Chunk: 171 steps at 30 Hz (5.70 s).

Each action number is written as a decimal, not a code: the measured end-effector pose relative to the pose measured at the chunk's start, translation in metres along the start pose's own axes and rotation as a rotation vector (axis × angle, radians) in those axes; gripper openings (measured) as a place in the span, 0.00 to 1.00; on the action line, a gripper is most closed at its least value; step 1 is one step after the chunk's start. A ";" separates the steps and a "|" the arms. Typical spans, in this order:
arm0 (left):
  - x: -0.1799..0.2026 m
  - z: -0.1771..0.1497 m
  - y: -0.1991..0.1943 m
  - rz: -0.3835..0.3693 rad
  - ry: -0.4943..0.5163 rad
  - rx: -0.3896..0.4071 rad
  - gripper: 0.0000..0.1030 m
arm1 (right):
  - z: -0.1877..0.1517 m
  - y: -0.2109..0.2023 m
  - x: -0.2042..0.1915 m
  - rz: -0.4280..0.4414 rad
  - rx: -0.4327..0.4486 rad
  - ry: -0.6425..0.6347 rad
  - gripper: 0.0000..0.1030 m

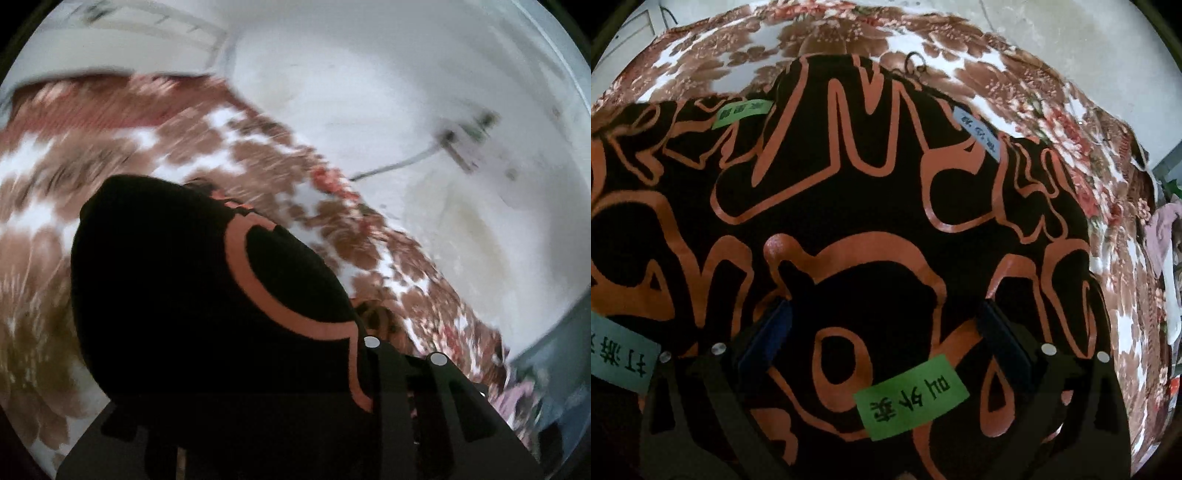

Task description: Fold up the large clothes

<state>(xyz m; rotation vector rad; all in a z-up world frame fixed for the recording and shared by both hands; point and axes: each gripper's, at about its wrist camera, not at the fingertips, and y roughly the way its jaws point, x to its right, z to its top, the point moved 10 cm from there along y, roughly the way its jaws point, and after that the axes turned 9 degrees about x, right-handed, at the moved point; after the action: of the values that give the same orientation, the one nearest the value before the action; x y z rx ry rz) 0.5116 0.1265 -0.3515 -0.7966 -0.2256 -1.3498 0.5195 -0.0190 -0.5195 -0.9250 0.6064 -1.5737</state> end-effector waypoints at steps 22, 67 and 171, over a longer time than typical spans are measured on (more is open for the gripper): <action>0.256 -0.251 0.042 -0.086 1.191 -0.237 0.26 | 0.005 -0.045 0.298 0.043 0.085 0.234 0.95; 0.249 -0.307 0.012 -0.127 1.653 -0.075 0.28 | 0.043 -0.015 0.140 0.671 -0.394 0.253 0.82; 0.113 -0.185 0.083 -0.328 0.230 -0.845 0.95 | -0.022 -0.004 0.189 0.754 -0.268 0.277 0.96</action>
<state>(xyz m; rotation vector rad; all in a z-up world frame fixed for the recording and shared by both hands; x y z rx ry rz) 0.5617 -0.0764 -0.4515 -1.3231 0.4505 -1.8584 0.4924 -0.2040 -0.4850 -0.5594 1.2217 -0.9465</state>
